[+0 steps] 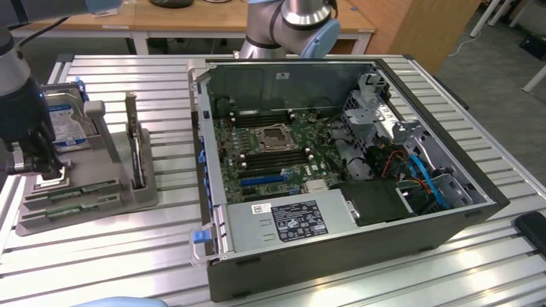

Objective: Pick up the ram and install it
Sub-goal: 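Pick up the ram and move it above insertion slot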

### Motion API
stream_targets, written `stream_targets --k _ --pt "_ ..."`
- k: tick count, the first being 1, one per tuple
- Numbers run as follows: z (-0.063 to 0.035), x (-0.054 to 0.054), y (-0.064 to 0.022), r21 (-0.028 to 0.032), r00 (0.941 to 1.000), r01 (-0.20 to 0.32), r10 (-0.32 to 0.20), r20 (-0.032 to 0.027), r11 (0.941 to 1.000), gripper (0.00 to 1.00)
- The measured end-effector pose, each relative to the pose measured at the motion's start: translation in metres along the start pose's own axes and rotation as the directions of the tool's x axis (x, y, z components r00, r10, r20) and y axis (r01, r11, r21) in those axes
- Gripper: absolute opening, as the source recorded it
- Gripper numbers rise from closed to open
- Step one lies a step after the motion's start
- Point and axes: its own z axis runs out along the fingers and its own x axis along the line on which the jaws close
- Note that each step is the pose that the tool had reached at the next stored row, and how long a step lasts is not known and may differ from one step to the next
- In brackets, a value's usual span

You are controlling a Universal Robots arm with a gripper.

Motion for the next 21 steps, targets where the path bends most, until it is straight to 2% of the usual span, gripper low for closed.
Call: stream_targets --k 10,21 --pt "0.0066 0.020 -0.0064 -0.0001 1.0000 0.001 -0.001 -0.0001 1.0000 0.24" --pt "0.0175 0.039 -0.0096 0.0020 1.0000 0.004 -0.004 -0.0010 1.0000 0.24"
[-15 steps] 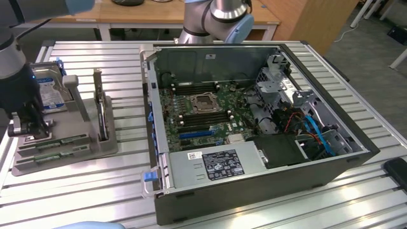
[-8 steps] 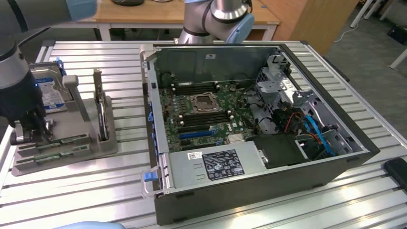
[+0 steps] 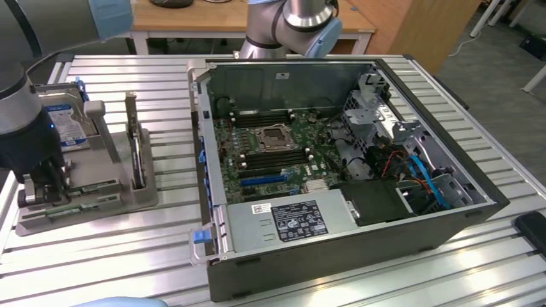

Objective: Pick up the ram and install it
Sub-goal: 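Pick up the ram and move it above insertion slot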

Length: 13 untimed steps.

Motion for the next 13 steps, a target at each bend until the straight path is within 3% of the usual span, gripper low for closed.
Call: stream_targets --k 7,13 --pt "0.0026 0.0003 -0.0003 0.0004 1.0000 0.000 0.000 -0.0006 1.0000 0.24" --pt "0.0101 -0.0017 -0.0008 0.0047 1.0000 0.000 0.000 -0.0011 1.0000 0.24"
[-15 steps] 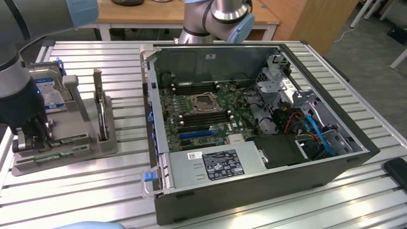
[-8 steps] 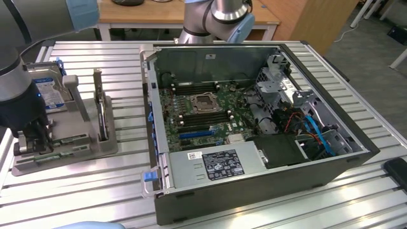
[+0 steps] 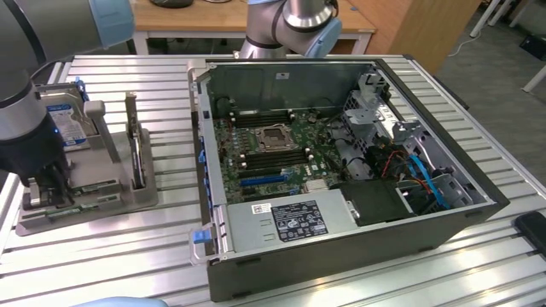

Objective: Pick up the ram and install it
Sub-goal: 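Pick up the ram and move it above insertion slot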

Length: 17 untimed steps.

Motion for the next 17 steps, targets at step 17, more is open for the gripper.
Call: stream_targets --k 17 --pt "0.0156 -0.002 -0.0008 0.0151 1.0000 0.001 -0.001 -0.0016 0.9999 0.24"
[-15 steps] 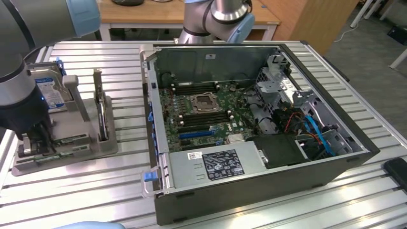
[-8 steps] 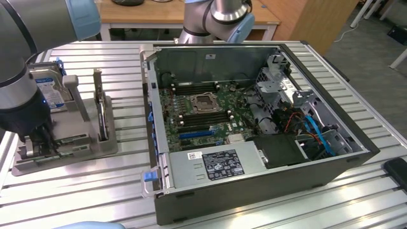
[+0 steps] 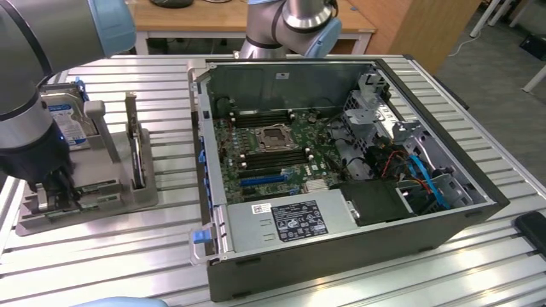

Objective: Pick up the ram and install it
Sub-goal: 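Pick up the ram and move it above insertion slot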

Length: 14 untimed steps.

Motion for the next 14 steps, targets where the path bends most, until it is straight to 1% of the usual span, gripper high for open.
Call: stream_targets --k 6,14 --pt "0.0052 0.0000 -0.0001 0.0059 1.0000 0.000 0.000 -0.0007 1.0000 0.24" --pt "0.0099 0.0000 0.0000 0.0165 1.0000 0.000 0.000 -0.0017 0.9999 0.24"
